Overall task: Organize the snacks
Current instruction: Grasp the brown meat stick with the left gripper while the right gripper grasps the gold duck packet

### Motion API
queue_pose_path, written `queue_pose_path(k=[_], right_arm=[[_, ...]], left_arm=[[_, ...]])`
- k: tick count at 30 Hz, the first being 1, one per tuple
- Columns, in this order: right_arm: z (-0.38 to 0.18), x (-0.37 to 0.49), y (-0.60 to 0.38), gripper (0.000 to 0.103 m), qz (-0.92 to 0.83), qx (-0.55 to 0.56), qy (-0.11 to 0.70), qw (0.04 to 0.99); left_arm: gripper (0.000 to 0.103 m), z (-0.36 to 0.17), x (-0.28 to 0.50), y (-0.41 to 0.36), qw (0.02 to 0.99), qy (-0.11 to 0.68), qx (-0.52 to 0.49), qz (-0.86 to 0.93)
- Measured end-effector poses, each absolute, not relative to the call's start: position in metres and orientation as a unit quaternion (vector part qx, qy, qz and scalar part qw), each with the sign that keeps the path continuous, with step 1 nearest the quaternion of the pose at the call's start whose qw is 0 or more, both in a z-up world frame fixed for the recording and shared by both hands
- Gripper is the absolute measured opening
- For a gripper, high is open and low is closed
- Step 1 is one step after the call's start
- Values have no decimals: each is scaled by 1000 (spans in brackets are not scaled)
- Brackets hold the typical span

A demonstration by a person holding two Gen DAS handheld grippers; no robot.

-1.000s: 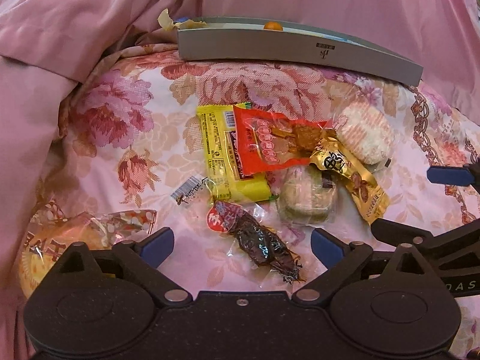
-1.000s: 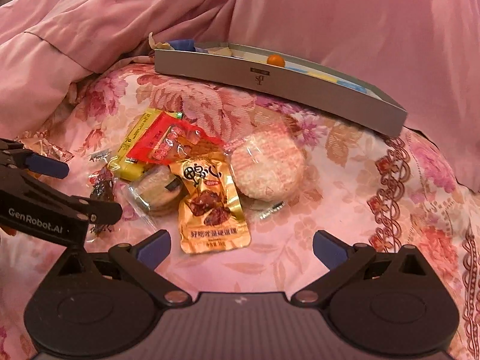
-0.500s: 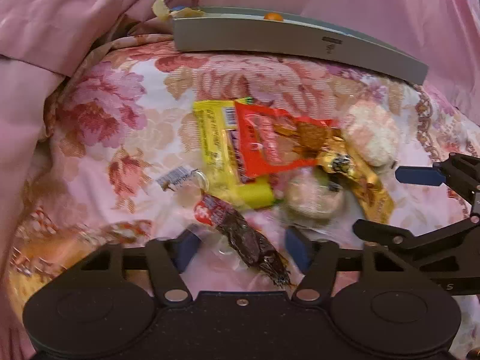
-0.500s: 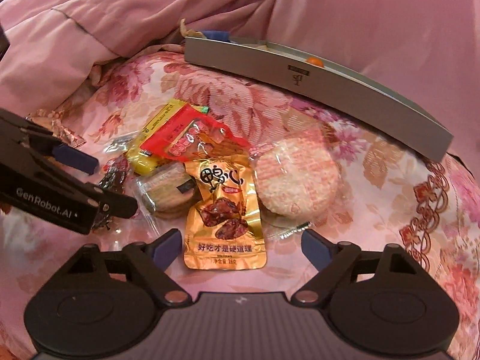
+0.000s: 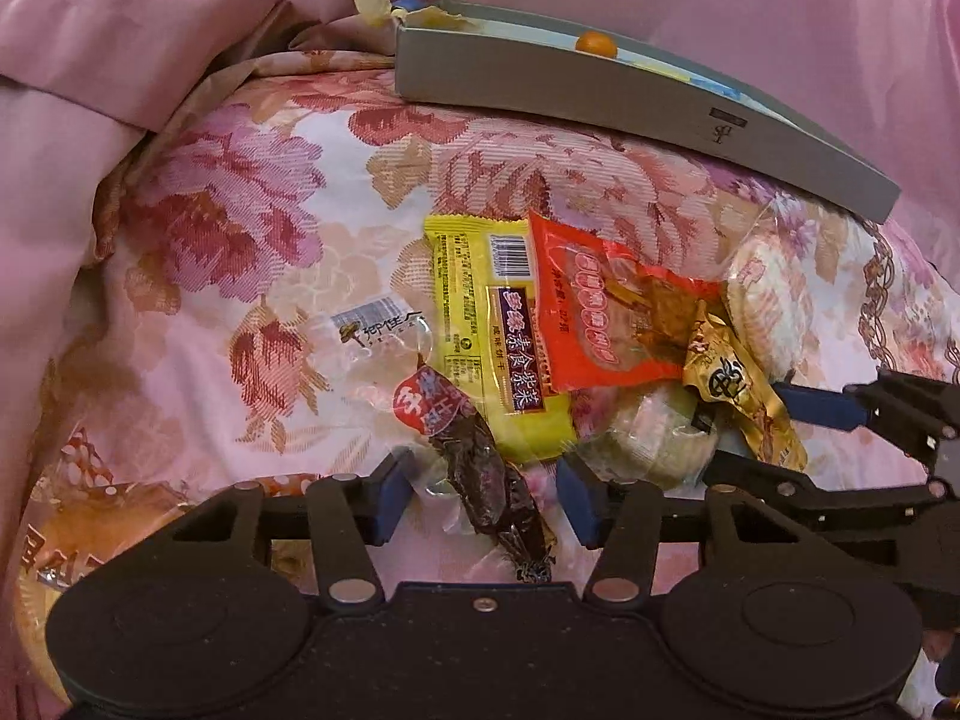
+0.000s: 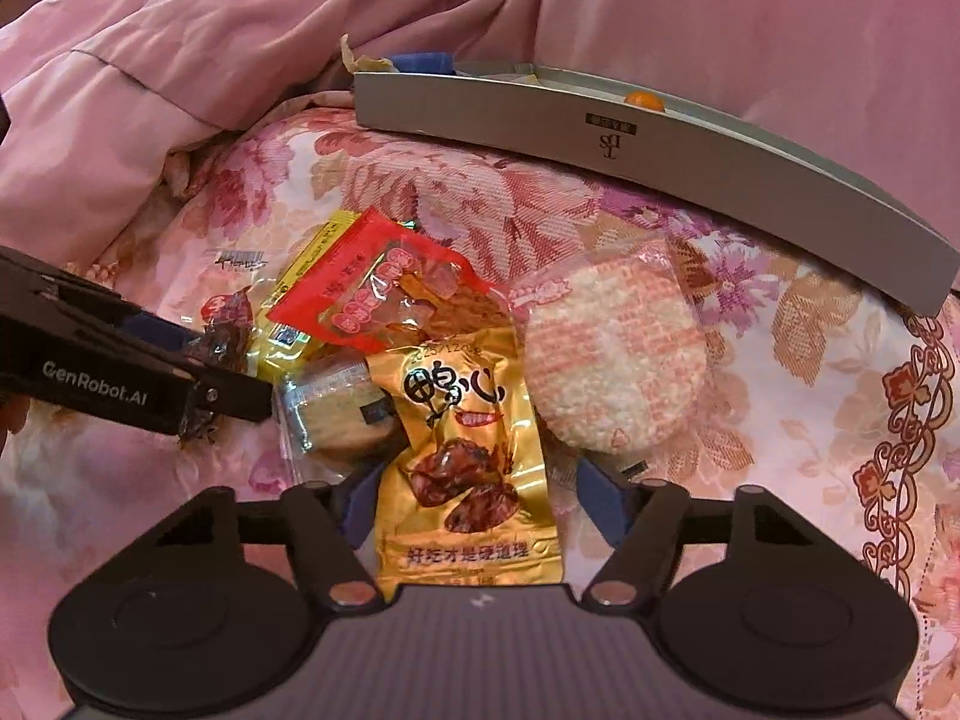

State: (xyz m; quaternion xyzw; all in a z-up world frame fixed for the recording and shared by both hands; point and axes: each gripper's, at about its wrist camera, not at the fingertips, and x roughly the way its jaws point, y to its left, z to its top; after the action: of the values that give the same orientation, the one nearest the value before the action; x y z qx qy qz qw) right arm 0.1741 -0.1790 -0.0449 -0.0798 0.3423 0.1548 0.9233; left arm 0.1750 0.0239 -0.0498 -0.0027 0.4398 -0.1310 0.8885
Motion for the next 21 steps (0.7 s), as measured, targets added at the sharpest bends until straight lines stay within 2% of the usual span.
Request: queue_pose_path(k=[1,4,10,21], right_arm=[[-45,173,-179,62,156,-80,342,923],[-43,169,-178,59,157,-81,339,924],[-40,162,-181,54,158,-71,338,925],[-39,174,-179,61,149,-65,362,918]], left_arm=[[51,-50,174,24,889,439,-3,-129],[46,-49,173,26,890,437,-9,-128],[43,-49,168,30,892,433,-12,-130],[47,-47,185,36,881,448,-31,-149]])
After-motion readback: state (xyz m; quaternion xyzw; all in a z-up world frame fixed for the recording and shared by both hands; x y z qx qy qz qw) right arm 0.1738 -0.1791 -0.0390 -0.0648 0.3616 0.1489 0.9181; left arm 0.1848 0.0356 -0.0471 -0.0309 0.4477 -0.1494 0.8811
